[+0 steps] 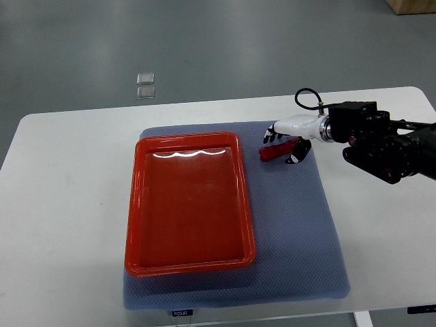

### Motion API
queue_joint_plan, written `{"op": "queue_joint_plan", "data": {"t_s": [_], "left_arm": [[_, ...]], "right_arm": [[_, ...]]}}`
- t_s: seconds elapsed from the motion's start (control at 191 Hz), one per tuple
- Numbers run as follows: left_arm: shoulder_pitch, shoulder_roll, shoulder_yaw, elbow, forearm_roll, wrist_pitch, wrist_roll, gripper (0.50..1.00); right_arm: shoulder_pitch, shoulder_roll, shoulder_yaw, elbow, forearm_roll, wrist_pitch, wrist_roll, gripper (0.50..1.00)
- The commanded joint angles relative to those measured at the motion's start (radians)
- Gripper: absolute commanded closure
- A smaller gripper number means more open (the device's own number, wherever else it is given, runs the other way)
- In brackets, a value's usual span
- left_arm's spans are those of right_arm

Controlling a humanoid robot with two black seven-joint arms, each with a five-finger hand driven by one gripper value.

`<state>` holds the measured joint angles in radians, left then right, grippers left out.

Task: Place red pepper on red tray
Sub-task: 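Lift the pepper with the right hand and carry it over the tray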

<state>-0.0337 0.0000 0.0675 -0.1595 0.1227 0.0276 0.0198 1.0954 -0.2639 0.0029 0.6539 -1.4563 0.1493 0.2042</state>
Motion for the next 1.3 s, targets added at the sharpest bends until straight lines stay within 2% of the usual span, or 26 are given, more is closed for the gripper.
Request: {"op": "queue_joint_plan", "data": {"t_s": [0.0,0.157,0.398,0.544,0.596,0.602,0.701,0.795,0.952,1.025,1.031,1.067,1.297], "left_arm": [[0.0,0.0,0.0,0.0,0.0,0.0,0.0,0.5],[0.0,0.0,0.0,0.0,0.0,0.0,0.0,0.5],[0.0,0.0,0.0,0.0,0.0,0.0,0.0,0.5],[0.0,0.0,0.0,0.0,0.0,0.0,0.0,0.5],[0.0,0.0,0.0,0.0,0.0,0.0,0.0,0.5],[0.0,0.0,0.0,0.0,0.0,0.0,0.0,0.5],[0.0,0.0,0.0,0.0,0.0,0.0,0.0,0.5],[0.0,0.0,0.0,0.0,0.0,0.0,0.0,0.5],[0.0,0.0,0.0,0.0,0.0,0.0,0.0,0.5],[0.0,0.0,0.0,0.0,0.0,0.0,0.0,0.5],[0.0,0.0,0.0,0.0,0.0,0.0,0.0,0.5],[0.0,0.0,0.0,0.0,0.0,0.0,0.0,0.5],[0.0,0.0,0.0,0.0,0.0,0.0,0.0,0.5]], "right_arm": [[0.003,-0.003,0.0,0.0,0.001,-0.001,0.003,0.783],[0.004,-0.003,-0.001,0.001,0.001,-0.001,0.007,0.842],[0.004,-0.003,-0.001,0.001,0.001,-0.001,0.009,0.889],[0.012,-0.008,0.0,0.001,0.002,-0.001,0.012,0.938],[0.012,-0.008,0.0,0.001,0.002,-0.001,0.012,0.938],[0.015,-0.012,0.003,0.001,0.005,-0.001,0.014,0.956],[0.04,-0.017,0.011,0.003,0.014,0.001,0.044,1.0],[0.063,-0.021,0.014,0.016,0.021,0.004,0.078,1.0],[0.077,-0.021,0.017,0.058,0.022,-0.002,0.184,1.0],[0.078,-0.021,0.017,0.067,0.022,-0.002,0.195,1.0],[0.078,-0.015,0.025,0.085,0.022,-0.004,0.222,1.0],[0.078,-0.011,0.037,0.098,0.022,-0.004,0.238,1.0],[0.073,0.088,0.063,0.147,0.021,-0.03,0.284,1.0]]}}
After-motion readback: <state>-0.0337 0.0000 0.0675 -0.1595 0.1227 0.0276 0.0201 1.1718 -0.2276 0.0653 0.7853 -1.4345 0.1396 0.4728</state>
